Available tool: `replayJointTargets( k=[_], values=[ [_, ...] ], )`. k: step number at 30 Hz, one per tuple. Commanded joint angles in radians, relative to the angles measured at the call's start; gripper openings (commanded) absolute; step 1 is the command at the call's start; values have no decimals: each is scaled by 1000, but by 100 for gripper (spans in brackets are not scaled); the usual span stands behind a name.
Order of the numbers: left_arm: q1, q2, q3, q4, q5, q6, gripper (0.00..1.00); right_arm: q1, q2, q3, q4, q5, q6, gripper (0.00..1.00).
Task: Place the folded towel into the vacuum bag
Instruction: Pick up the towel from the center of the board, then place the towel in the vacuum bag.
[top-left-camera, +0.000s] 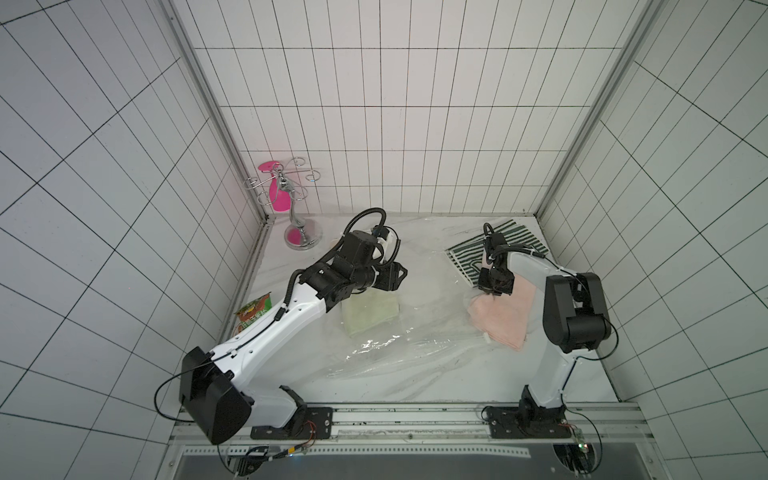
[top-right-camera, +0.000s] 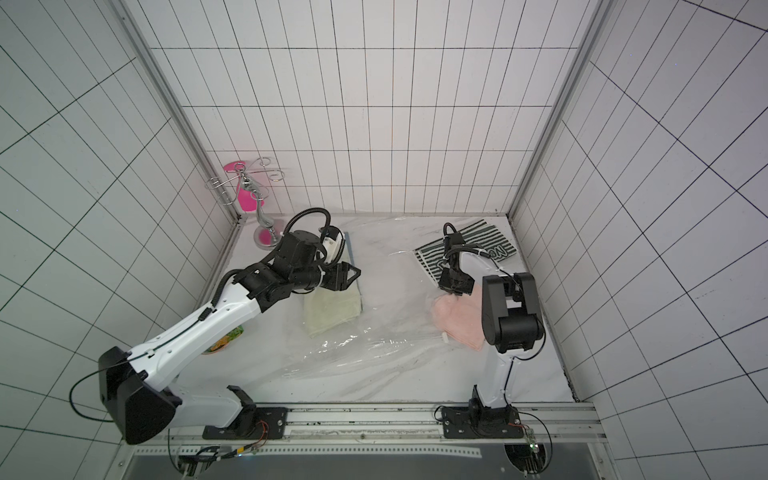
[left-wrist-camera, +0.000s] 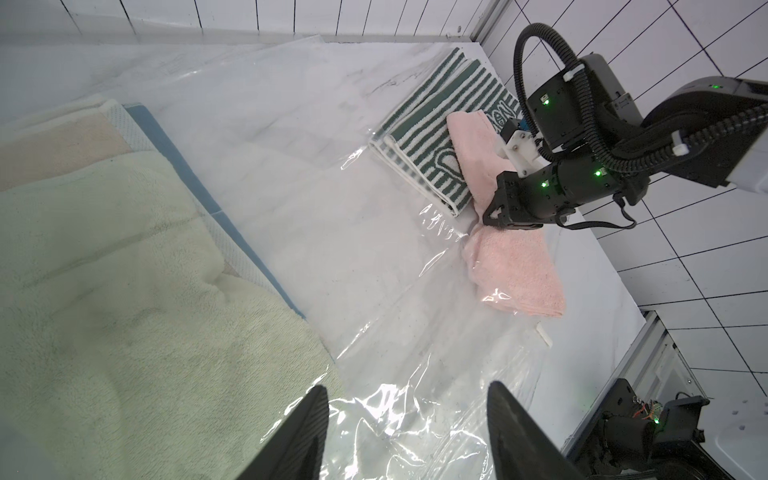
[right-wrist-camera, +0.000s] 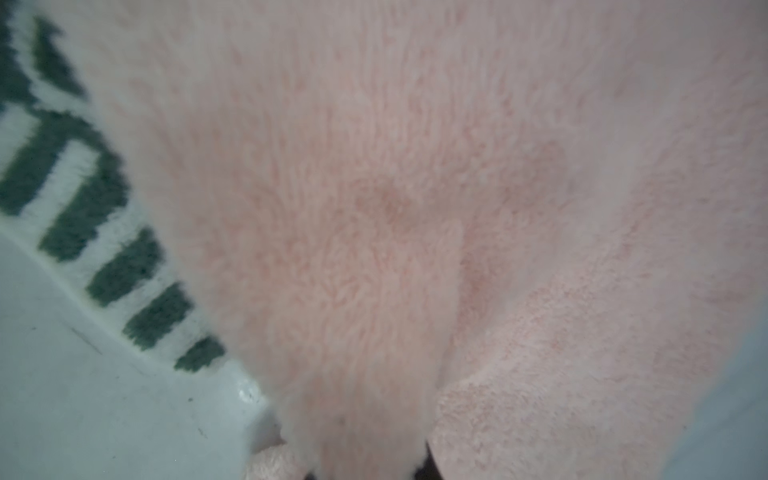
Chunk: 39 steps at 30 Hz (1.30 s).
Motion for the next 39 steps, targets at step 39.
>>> replayJointTargets(
  k=[39],
  values=[
    [298, -129, -157, 71, 164, -224, 61, 595, -122, -131, 53, -448, -30, 29]
  ],
)
